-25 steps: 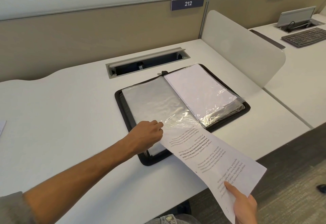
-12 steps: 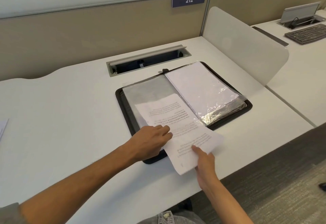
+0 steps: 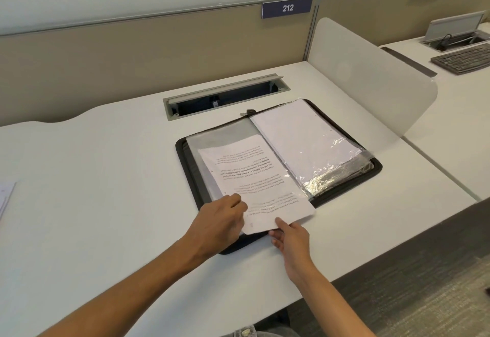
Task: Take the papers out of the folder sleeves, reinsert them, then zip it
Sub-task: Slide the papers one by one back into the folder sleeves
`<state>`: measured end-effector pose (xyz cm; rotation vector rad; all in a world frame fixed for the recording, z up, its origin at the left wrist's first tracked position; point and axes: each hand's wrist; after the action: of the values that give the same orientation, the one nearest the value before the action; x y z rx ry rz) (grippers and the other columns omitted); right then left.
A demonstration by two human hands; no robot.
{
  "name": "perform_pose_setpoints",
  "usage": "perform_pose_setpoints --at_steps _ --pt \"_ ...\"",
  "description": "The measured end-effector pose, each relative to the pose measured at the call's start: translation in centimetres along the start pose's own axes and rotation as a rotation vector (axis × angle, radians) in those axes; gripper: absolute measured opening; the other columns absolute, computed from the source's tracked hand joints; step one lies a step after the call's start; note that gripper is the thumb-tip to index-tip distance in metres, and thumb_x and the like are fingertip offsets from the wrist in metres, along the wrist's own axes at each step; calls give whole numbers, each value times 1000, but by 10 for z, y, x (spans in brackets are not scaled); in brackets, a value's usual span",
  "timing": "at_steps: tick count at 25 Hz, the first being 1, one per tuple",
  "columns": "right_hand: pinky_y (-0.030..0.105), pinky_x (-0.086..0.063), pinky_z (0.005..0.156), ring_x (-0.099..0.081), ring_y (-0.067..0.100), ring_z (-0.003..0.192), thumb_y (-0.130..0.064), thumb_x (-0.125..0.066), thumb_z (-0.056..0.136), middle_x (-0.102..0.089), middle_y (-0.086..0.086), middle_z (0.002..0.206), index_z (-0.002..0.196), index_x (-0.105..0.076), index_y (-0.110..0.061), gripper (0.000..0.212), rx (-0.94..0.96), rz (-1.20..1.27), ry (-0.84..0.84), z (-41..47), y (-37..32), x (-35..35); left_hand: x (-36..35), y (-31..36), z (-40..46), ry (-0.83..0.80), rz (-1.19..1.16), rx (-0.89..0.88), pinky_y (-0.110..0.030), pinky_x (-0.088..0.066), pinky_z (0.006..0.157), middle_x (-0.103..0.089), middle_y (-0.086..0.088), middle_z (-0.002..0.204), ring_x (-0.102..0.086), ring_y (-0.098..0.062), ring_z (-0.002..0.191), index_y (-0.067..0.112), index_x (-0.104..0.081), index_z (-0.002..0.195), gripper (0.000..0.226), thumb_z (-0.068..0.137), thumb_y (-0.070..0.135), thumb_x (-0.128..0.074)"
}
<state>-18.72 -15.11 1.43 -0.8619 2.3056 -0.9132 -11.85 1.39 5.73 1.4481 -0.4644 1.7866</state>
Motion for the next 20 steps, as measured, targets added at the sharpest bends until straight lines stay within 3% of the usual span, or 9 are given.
perform_pose_setpoints --at_steps 3,7,9,11,13,17,20 --pt "21 -50 54 -64 12 63 -7 -59 96 -70 8 89 108 -63 -9 13 34 1 -50 13 -11 -28 1 7 0 27 8 -22 -27 -49 41 -64 -1 75 -56 -16 56 12 -67 78 9 76 9 -75" --pt "18 -48 49 -63 13 61 -5 -58 95 -72 10 97 108 -64 2 15 37 -64 -51 31 -26 -55 3 15 3 13 110 -60 -24 -47 42 -68 -2 76 -60 -17 54 13 -70 82 21 66 15 -84" --pt "20 -47 48 -61 12 56 -17 -59 97 -72 11 87 103 -65 0 18 34 -139 -86 29 -29 -52 4 16 4 13 130 -39 -23 -44 40 -68 -2 77 -59 -17 50 13 -70 82 25 63 15 -86" --pt "24 -47 53 -63 13 57 -30 -55 99 -72 10 76 95 -67 -8 26 74 -269 -115 19 -29 -39 5 15 4 -4 137 -8 -19 -34 38 -62 0 69 -51 -15 43 14 -65 76 24 62 13 -85" --pt "24 -43 51 -62 13 56 -30 -54 99 -73 9 76 93 -69 -10 27 148 -366 -120 12 -22 -23 6 13 2 -12 152 31 -19 -21 38 -55 3 59 -41 -15 37 16 -60 71 26 62 11 -83" --pt "22 -37 46 -57 11 48 -20 -59 97 -71 7 70 94 -70 -4 20 117 -282 -98 18 -19 -18 9 14 -3 -53 176 79 -16 -1 46 -49 6 50 -37 -16 33 18 -55 68 26 63 12 -81" --pt "21 -39 46 -55 10 46 -18 -62 95 -67 8 63 85 -69 -1 21 85 -241 -90 28 -27 -36 12 19 -2 -82 172 84 -14 3 48 -50 8 47 -30 -14 33 19 -55 66 26 65 17 -81"
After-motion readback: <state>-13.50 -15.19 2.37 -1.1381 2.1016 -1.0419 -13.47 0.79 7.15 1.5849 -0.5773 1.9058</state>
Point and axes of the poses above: each hand's wrist, its own z-axis towards the middle knuckle, its own x-axis out of the back of the hand, y = z × x
